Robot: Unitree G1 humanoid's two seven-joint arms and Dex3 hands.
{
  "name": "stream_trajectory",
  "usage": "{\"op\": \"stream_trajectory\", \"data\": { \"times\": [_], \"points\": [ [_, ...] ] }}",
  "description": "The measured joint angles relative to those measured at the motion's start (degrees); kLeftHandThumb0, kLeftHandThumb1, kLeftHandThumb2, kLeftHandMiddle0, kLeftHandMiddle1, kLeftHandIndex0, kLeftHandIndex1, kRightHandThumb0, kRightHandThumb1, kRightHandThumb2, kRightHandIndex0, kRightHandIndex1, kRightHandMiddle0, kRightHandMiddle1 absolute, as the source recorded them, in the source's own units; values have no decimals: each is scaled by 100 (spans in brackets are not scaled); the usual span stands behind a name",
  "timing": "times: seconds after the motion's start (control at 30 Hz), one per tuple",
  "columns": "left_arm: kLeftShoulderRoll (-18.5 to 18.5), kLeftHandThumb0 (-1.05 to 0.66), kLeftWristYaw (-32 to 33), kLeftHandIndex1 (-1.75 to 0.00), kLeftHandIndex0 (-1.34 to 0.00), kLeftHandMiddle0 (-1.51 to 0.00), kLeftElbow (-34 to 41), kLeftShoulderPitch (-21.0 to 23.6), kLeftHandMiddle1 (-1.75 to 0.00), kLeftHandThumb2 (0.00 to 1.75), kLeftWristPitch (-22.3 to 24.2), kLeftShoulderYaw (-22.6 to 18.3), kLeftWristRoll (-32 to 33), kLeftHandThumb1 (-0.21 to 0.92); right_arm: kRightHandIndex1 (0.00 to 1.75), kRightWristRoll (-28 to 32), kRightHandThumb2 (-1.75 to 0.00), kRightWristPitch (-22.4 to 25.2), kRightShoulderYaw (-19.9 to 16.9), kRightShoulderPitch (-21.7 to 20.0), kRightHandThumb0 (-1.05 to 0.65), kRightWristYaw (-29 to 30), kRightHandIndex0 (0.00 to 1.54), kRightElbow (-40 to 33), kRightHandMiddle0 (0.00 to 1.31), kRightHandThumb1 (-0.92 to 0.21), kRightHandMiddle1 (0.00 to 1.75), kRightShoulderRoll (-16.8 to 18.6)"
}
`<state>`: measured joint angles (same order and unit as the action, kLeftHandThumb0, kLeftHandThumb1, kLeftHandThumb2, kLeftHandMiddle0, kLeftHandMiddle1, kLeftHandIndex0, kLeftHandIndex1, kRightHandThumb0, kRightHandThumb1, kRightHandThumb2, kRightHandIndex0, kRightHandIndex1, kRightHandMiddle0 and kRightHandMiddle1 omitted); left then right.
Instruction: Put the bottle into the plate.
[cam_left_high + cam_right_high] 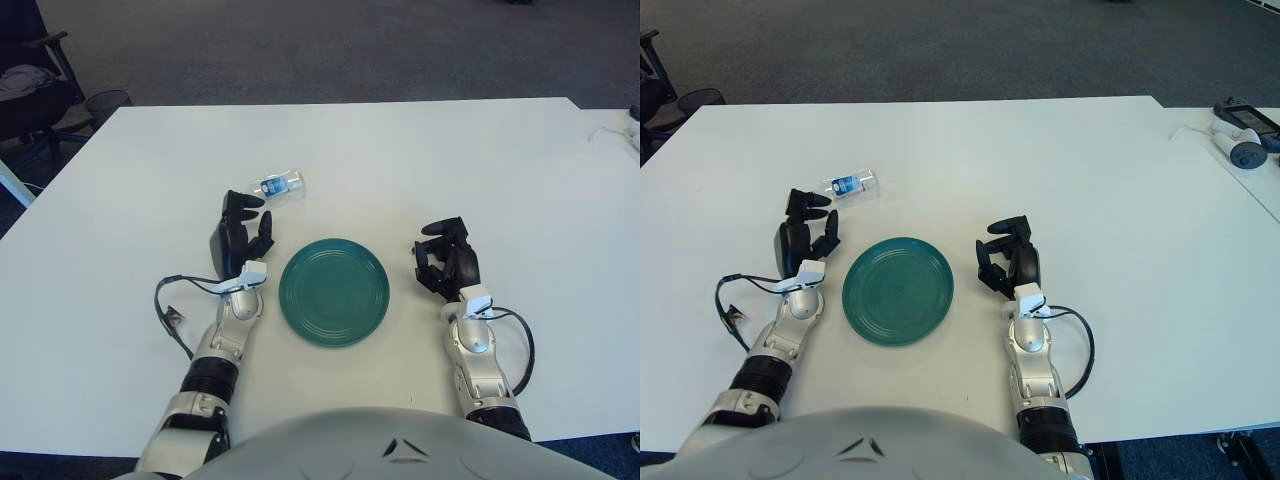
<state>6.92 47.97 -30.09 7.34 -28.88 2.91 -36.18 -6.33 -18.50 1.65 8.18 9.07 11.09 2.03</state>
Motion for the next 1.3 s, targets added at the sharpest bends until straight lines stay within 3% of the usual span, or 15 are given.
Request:
{"op": "stream_trajectory", "data": {
  "times": [0.33,0.63,1.3],
  "points": [
    [640,-37,1300,-175,-27,-52,-478,560,-112,71,-89,596,-1090,78,150,2,-61,0,5,-44,-1,0,38,47,14,-82,175,2],
    [1033,-37,1635,-175,-30,-52,-682,809,-111,76,-145,942,-1366,75,152,10,-62,0,9,-63,-1,-13,38,58,13,-82,175,13],
    [1299,-39,2104,-175,-37,-57,-841,1055,-123,90,-7,1342,-1553,64,148,31,-60,5,-7,-74,0,-17,39,63,15,-82,175,43]
  ]
}}
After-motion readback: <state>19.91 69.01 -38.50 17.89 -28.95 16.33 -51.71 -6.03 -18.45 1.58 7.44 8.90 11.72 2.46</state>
